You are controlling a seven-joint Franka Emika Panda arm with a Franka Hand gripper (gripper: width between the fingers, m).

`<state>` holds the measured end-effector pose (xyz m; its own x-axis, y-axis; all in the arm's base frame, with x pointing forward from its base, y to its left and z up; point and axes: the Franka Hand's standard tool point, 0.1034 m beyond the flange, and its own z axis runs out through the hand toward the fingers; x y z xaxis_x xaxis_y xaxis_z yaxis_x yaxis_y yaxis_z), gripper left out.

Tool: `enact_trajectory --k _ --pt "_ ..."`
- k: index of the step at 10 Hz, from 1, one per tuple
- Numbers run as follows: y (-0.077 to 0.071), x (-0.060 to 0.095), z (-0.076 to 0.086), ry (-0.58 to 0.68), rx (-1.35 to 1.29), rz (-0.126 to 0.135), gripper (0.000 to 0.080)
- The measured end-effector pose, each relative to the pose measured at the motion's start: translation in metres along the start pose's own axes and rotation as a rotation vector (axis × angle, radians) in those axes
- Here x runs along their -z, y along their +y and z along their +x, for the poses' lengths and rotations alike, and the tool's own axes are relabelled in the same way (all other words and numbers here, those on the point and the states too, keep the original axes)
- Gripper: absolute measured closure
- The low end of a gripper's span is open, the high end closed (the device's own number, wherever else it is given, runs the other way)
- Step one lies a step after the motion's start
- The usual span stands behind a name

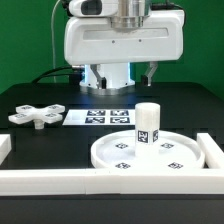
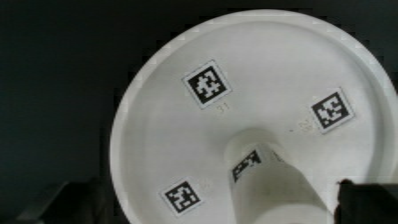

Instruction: Assemble round table

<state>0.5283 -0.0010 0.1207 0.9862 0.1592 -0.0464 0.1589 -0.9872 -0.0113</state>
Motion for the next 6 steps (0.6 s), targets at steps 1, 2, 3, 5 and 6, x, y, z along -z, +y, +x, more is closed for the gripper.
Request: enact_trajectory --k 1,2,3,5,6 --pt "0.0 0.0 0.0 0.0 0.0 0.0 0.015" --pt "0.0 0.0 0.0 -0.001 0.001 0.0 0.015" --pt "0.002 -0.001 -0.002 -0.002 0.027 0.0 0.015" --pt "0.032 -0.011 -0.031 -0.016 0.16 0.003 0.015" --pt "0.053 -0.015 -0.047 -0.011 0.161 0.001 0.015"
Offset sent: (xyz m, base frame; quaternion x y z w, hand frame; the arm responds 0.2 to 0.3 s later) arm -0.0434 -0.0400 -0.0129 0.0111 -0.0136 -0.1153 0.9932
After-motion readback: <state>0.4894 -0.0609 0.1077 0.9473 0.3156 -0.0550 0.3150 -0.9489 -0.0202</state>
